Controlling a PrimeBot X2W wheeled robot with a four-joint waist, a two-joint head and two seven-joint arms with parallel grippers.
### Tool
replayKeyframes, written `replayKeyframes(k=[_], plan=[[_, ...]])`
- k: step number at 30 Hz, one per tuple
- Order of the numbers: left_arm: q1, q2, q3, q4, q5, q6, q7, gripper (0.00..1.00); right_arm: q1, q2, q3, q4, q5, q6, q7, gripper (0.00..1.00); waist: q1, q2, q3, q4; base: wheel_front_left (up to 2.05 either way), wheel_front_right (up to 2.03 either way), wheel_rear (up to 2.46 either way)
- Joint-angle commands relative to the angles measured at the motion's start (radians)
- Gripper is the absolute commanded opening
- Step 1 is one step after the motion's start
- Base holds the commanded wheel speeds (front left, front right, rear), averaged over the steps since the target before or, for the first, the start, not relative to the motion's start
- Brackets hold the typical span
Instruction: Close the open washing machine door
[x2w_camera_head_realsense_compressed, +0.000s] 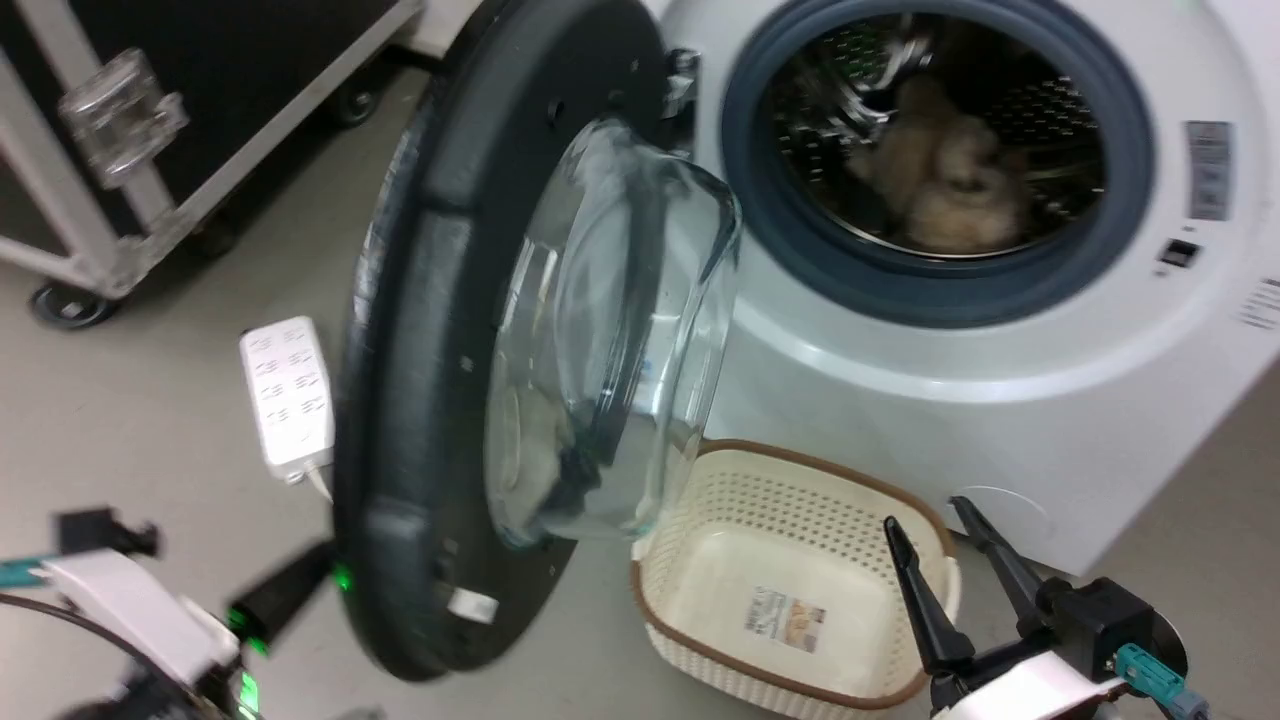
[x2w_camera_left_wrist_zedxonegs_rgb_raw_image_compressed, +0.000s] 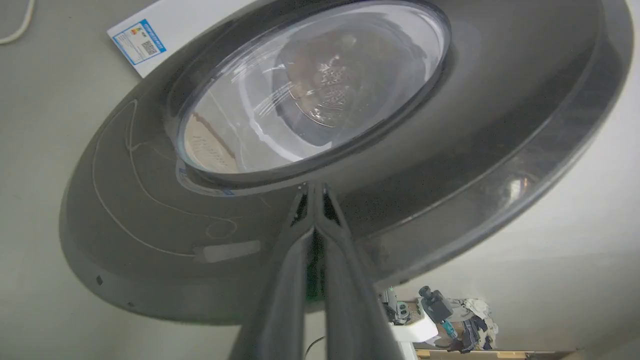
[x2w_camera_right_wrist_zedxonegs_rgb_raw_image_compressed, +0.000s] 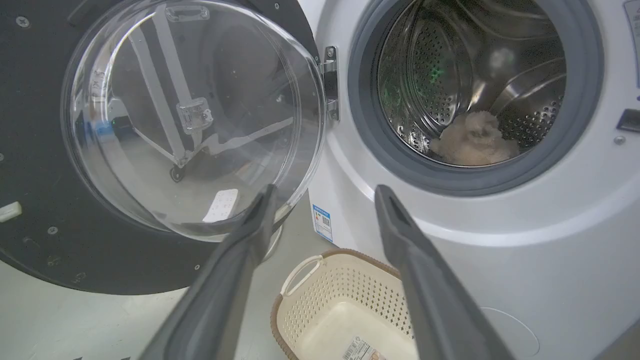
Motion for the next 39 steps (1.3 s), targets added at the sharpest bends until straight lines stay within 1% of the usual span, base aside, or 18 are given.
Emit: replayKeyframes(k=[1,3,6,10,14,19,20,21,22,23,24,25,26,29,32,34,36,39], plan=[[0.035,-0.014,-0.033,-0.029,-0.013,0.010,0.001,0.00,0.012,0.002,-0.007,0.001,-0.006,0.001,-0.005,1.00,0.0002,0.0000,-0.013,-0.033,0.00,0.00,0.00],[0.085,-0.020,-0.090,-0.075,-0.039,0.025,-0.013,0.00,0.016,0.004,-0.022,-0.003,-0.011,0.001,-0.005,1.00,0.0002,0.0000,-0.009,-0.058,0.00,0.00,0.00],[0.147,-0.021,-0.202,-0.111,-0.128,0.039,-0.075,0.00,0.014,0.001,-0.039,-0.005,-0.017,0.001,-0.005,1.00,0.0002,0.0000,0.005,-0.105,0.00,0.00,0.00],[0.187,-0.022,-0.367,-0.143,-0.165,0.025,-0.175,0.00,0.002,-0.005,-0.050,-0.006,-0.027,0.001,-0.005,1.00,0.0002,0.0000,0.039,-0.178,0.00,0.00,0.00],[0.167,-0.022,-0.508,-0.136,-0.180,0.008,-0.281,0.00,-0.015,-0.005,-0.061,-0.011,-0.036,0.001,-0.005,1.00,0.0002,0.0000,0.084,-0.262,0.00,0.00,0.00],[0.061,-0.022,-0.616,-0.056,-0.186,-0.002,-0.444,0.00,-0.051,0.000,-0.060,-0.013,-0.038,0.001,-0.005,1.00,0.0002,0.0000,0.153,-0.384,0.00,0.00,0.00],[0.034,-0.022,-0.633,-0.038,-0.198,-0.003,-0.472,0.00,-0.058,0.002,-0.059,-0.014,-0.036,0.001,-0.005,1.00,0.0002,0.0000,0.166,-0.409,0.00,0.00,0.00],[0.034,-0.022,-0.633,-0.038,-0.198,-0.003,-0.472,0.00,-0.058,0.002,-0.059,-0.014,-0.036,0.001,-0.005,1.00,0.0002,0.0000,0.166,-0.409,0.00,0.00,0.00],[-0.022,-0.022,-0.661,0.001,-0.223,-0.002,-0.527,0.00,-0.067,0.006,-0.063,-0.015,-0.032,0.001,-0.005,1.00,0.0002,0.0000,0.190,-0.455,0.00,0.00,0.00],[-0.022,-0.022,-0.661,0.001,-0.223,-0.002,-0.527,0.00,-0.067,0.006,-0.063,-0.015,-0.032,0.001,-0.005,1.00,0.0002,0.0000,0.190,-0.455,0.00,0.00,0.00],[-0.108,-0.022,-0.687,0.062,-0.242,0.005,-0.608,0.00,-0.076,0.013,-0.072,-0.013,-0.027,0.001,-0.005,1.00,0.0002,0.0000,0.219,-0.520,0.00,0.00,0.00],[-0.162,-0.022,-0.700,0.097,-0.262,0.010,-0.657,0.00,-0.082,0.020,-0.075,-0.010,-0.021,0.001,-0.005,1.00,0.0002,0.0000,0.236,-0.563,0.00,0.00,0.00],[-0.162,-0.022,-0.700,0.097,-0.262,0.010,-0.657,0.00,-0.082,0.020,-0.075,-0.010,-0.021,0.001,-0.005,1.00,0.0002,0.0000,0.236,-0.563,0.00,0.00,0.00],[-0.245,-0.022,-0.714,0.159,-0.280,0.021,-0.731,0.00,-0.086,0.030,-0.079,-0.007,-0.013,0.001,-0.005,1.00,0.0002,0.0000,0.255,-0.614,0.00,0.00,0.00],[-0.332,-0.022,-0.718,0.247,-0.311,0.056,-0.827,0.00,-0.089,0.037,-0.074,-0.002,-0.005,0.001,-0.005,1.00,0.0002,0.0000,0.266,-0.651,0.00,0.00,0.00],[-0.395,-0.022,-0.725,0.304,-0.330,0.065,-0.886,0.00,-0.091,0.041,-0.070,-0.001,0.001,0.001,-0.005,1.00,0.0002,0.0000,0.273,-0.667,0.00,0.00,0.00],[-0.450,-0.022,-0.736,0.358,-0.358,0.062,-0.931,0.00,-0.092,0.043,-0.065,0.001,0.004,0.001,-0.005,1.00,0.0002,0.0000,0.275,-0.677,0.00,0.00,0.00],[-0.515,-0.022,-0.764,0.430,-0.394,0.043,-0.971,0.00,-0.092,0.045,-0.064,0.003,0.008,0.001,-0.005,1.00,0.0002,0.0000,0.276,-0.677,0.00,0.00,0.00]])
